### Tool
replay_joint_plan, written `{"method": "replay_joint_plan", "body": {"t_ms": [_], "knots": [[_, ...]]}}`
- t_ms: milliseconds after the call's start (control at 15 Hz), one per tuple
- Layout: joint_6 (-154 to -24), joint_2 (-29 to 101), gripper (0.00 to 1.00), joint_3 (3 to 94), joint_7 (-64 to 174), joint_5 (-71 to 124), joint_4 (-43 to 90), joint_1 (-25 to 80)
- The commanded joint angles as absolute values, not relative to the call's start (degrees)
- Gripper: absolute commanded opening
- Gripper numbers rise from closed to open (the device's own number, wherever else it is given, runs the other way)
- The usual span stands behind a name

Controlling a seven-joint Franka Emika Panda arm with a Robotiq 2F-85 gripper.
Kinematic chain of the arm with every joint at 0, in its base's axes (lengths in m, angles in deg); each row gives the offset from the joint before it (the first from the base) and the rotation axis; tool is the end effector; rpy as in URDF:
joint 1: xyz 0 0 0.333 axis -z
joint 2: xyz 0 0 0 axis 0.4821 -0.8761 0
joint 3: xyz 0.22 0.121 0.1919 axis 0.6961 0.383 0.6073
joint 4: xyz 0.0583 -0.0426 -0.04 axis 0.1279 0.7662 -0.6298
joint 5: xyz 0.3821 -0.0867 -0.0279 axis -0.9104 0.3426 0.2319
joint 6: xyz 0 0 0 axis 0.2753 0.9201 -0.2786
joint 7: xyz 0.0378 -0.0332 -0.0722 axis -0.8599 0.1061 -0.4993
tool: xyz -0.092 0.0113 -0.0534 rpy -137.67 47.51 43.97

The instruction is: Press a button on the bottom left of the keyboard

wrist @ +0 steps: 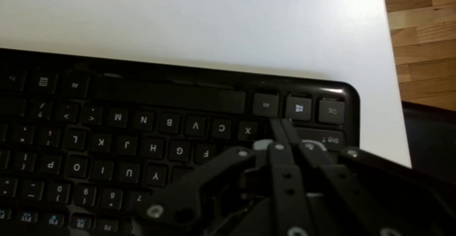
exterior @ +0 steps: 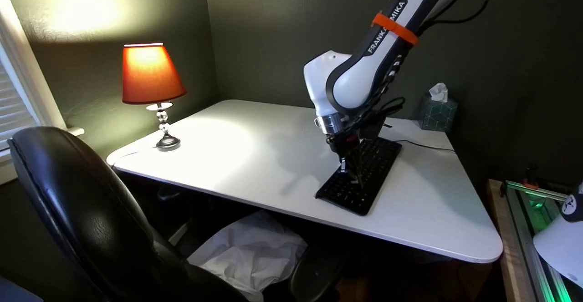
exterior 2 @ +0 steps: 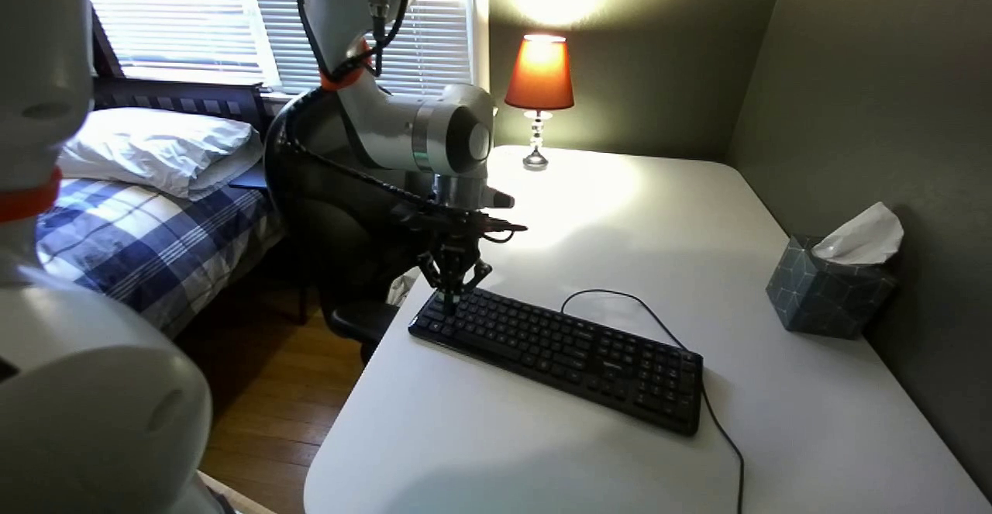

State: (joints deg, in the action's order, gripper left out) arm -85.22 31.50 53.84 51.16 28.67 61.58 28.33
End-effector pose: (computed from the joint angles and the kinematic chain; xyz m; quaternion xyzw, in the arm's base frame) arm 0.4904 0.0147 0.1687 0.9822 0.0435 -0.1810 0.0269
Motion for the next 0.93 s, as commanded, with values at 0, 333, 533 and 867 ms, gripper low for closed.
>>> {"method": "replay_joint_plan", "body": {"t_ms": [0, 333, 533, 867], "knots": [[-84.33, 30.61, 0.00, 53.70, 49.43, 27.95, 60.78, 28.37], [-83.95, 30.17, 0.00, 53.78, 48.32, 27.77, 60.45, 28.61], [-83.72, 29.90, 0.00, 53.84, 47.79, 27.71, 60.16, 28.68], [-83.52, 29.25, 0.00, 53.92, 47.20, 27.63, 59.51, 28.73]]}}
